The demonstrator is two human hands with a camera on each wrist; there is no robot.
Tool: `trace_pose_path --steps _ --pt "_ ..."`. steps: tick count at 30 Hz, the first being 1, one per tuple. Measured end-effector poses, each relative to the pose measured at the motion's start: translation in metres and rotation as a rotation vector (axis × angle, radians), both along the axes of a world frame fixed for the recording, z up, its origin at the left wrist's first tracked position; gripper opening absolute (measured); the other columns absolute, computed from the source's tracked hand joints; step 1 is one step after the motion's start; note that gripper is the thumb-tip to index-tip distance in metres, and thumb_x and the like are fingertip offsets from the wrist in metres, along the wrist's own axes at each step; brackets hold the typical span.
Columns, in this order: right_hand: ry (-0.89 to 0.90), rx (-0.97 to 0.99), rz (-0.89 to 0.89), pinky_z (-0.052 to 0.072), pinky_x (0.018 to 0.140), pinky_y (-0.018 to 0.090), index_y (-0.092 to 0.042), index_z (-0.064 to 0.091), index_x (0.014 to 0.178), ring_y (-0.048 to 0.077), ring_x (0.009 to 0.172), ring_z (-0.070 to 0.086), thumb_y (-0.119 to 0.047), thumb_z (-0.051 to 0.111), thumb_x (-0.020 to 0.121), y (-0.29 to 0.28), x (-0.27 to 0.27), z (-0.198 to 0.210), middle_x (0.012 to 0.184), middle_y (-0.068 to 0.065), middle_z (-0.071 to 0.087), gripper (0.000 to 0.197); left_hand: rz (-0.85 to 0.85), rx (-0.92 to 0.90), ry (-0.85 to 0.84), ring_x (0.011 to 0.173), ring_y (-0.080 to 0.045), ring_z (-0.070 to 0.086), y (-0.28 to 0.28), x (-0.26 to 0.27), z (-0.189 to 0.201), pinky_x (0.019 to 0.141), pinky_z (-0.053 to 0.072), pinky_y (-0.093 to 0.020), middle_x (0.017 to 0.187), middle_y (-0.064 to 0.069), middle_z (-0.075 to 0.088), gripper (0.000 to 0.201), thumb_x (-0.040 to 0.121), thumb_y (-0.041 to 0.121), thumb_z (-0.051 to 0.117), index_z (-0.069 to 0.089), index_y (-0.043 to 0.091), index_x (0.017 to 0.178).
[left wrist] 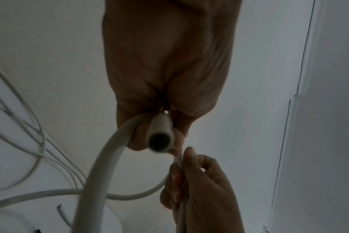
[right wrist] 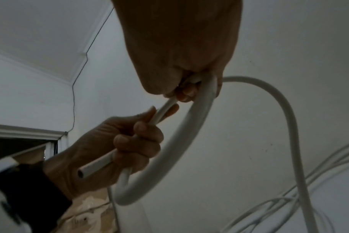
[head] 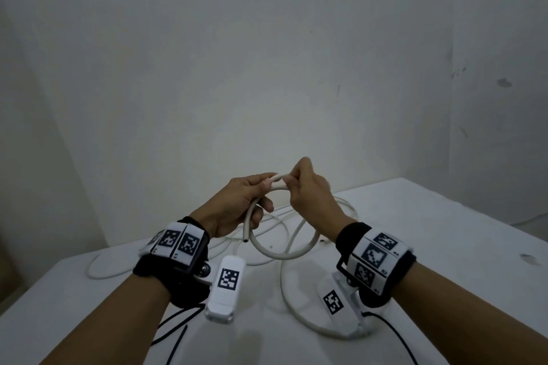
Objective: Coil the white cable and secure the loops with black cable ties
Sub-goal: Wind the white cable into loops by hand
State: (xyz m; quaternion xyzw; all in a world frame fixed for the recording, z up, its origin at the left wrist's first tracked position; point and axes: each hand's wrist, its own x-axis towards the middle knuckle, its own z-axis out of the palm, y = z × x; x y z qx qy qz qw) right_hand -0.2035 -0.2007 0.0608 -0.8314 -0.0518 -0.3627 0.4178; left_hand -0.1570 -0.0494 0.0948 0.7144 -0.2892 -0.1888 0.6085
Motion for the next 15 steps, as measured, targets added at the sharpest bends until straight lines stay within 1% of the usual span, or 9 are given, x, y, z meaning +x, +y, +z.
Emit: trace_pose_path --steps 3,5,7,8,10,12,13,14,15 --pt "-0.047 -0.061 0.031 0.031 0.045 0.022 -0.011 0.034 0.091 0.012 0.051 0.039 -0.016 0.044 0.099 -0.001 -0.003 0.006 0.06 -0.003 0.043 0.014 -0.006 0.005 0.051 0.042 -0.013 0.043 0.005 0.002 0.0 0.042 0.039 -0.022 0.054 -0.004 0.047 0.031 0.098 0.027 0.049 0.059 0.021 0.126" --pt "-0.049 -0.16 0.064 0.031 0.047 0.023 -0.012 0.037 0.093 0.011 0.051 0.039 -0.019 0.045 0.099 0.0 -0.006 0.004 0.059 -0.007 0.043 0.012 0.005 -0.012 0.034 0.041 -0.012 0.042 0.008 0.003 0.003 0.041 0.038 -0.021 0.053 -0.002 0.046 0.031 0.097 0.027 0.05 0.059 0.019 0.126" --pt "-0.055 -0.213 0.076 0.031 0.051 0.026 -0.013 0.042 0.094 0.009 0.052 0.038 -0.022 0.044 0.099 0.0 -0.007 -0.003 0.058 -0.009 0.04 0.01 0.01 -0.013 0.011 0.041 -0.014 0.044 0.009 0.002 0.006 0.041 0.039 -0.021 0.054 -0.003 0.049 0.032 0.096 0.026 0.053 0.06 0.018 0.126" --pt "-0.087 -0.219 0.053 0.03 0.051 0.028 -0.014 0.043 0.091 0.008 0.052 0.037 -0.021 0.043 0.1 -0.001 -0.006 -0.007 0.056 -0.009 0.038 0.011 -0.004 0.0 0.002 0.041 -0.015 0.046 0.009 0.0 0.006 0.041 0.041 -0.022 0.056 -0.005 0.051 0.033 0.094 0.026 0.054 0.061 0.018 0.126" --pt "-0.166 -0.274 -0.048 0.026 0.047 0.024 -0.016 0.038 0.085 0.007 0.048 0.033 -0.017 0.043 0.099 -0.002 -0.002 -0.014 0.053 -0.011 0.032 0.015 -0.054 0.054 -0.017 0.045 -0.019 0.054 0.01 -0.005 0.005 0.044 0.047 -0.024 0.064 -0.009 0.06 0.034 0.092 0.025 0.056 0.06 0.023 0.126" --pt "-0.178 -0.343 -0.152 0.02 0.044 0.02 -0.018 0.032 0.085 0.005 0.046 0.028 -0.016 0.044 0.099 -0.002 0.0 -0.016 0.053 -0.012 0.028 0.018 -0.129 0.12 0.002 0.052 -0.023 0.062 0.012 -0.008 0.005 0.049 0.052 -0.027 0.078 -0.016 0.067 0.037 0.091 0.022 0.057 0.058 0.028 0.127" --pt "-0.166 -0.36 -0.185 0.019 0.044 0.019 -0.017 0.031 0.086 0.005 0.046 0.027 -0.016 0.043 0.099 -0.003 0.0 -0.017 0.054 -0.012 0.027 0.019 -0.155 0.137 0.022 0.054 -0.024 0.064 0.013 -0.009 0.006 0.052 0.054 -0.029 0.082 -0.018 0.068 0.037 0.091 0.021 0.056 0.057 0.029 0.127" --pt "-0.155 -0.359 -0.204 0.018 0.044 0.018 -0.017 0.03 0.086 0.005 0.046 0.026 -0.017 0.043 0.099 -0.003 0.0 -0.017 0.054 -0.013 0.026 0.018 -0.162 0.14 0.033 0.055 -0.025 0.064 0.012 -0.009 0.007 0.052 0.055 -0.03 0.08 -0.017 0.067 0.037 0.092 0.022 0.055 0.057 0.029 0.128" --pt "-0.161 -0.346 -0.214 0.019 0.044 0.018 -0.016 0.031 0.086 0.005 0.046 0.027 -0.018 0.043 0.1 -0.004 0.001 -0.018 0.054 -0.013 0.027 0.019 -0.153 0.131 0.033 0.052 -0.024 0.062 0.012 -0.009 0.008 0.051 0.053 -0.029 0.074 -0.014 0.063 0.036 0.094 0.022 0.053 0.058 0.029 0.128"
